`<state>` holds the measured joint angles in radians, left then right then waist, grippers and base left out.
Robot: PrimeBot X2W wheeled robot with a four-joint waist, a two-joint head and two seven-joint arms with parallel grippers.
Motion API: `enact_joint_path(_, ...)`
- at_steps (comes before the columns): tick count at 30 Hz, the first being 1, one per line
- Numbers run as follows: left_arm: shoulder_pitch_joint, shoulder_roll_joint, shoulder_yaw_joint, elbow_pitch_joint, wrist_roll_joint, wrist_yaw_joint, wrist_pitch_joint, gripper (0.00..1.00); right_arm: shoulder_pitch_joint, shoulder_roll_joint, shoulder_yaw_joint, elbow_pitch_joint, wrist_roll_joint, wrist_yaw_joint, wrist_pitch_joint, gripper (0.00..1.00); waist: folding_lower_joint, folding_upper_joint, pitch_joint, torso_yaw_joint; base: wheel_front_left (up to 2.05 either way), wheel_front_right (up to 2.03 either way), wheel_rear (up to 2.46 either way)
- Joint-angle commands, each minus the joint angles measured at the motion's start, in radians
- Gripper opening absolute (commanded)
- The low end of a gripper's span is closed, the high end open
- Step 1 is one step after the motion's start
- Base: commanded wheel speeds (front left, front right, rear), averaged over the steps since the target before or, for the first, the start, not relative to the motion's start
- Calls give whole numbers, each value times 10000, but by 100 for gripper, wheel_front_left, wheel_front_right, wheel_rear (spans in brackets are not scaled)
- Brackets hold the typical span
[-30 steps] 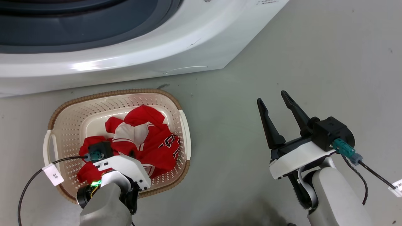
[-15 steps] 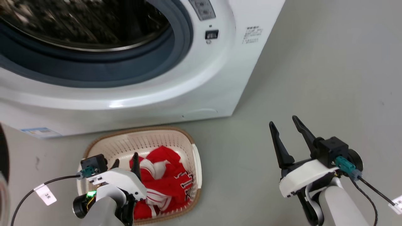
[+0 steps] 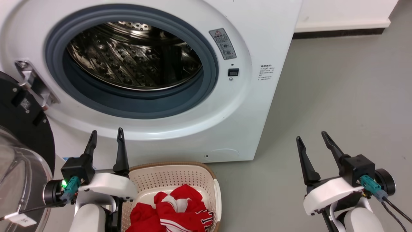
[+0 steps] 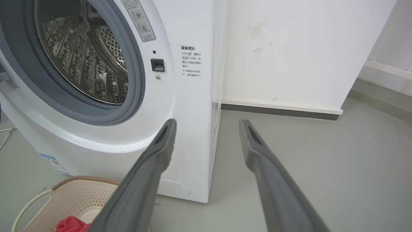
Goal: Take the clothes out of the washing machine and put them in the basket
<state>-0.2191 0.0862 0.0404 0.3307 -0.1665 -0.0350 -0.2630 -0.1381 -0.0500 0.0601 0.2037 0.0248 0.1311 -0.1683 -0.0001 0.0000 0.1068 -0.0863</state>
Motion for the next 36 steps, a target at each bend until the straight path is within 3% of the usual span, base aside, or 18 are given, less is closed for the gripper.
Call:
enact_joint_path(1, 146, 6, 11, -177, 81, 34, -23, 100, 172, -4, -21, -74, -33, -7, 12, 100, 1, 0, -157, 75, 0, 0, 0)
enact_joint_path(14, 1856, -30, 38, -1966, 704, 169, -24, 100, 888, -4, -97, -706, -44, -7, 327, 100, 1, 0, -817, 186, 0, 0, 0)
enact_joint_path(36, 2218, 51, -24, -1861, 539, 144, -25, 100, 1311, -3, -69, -841, 144, -7, 518, 100, 1, 0, -1097, 221, 0, 0, 0)
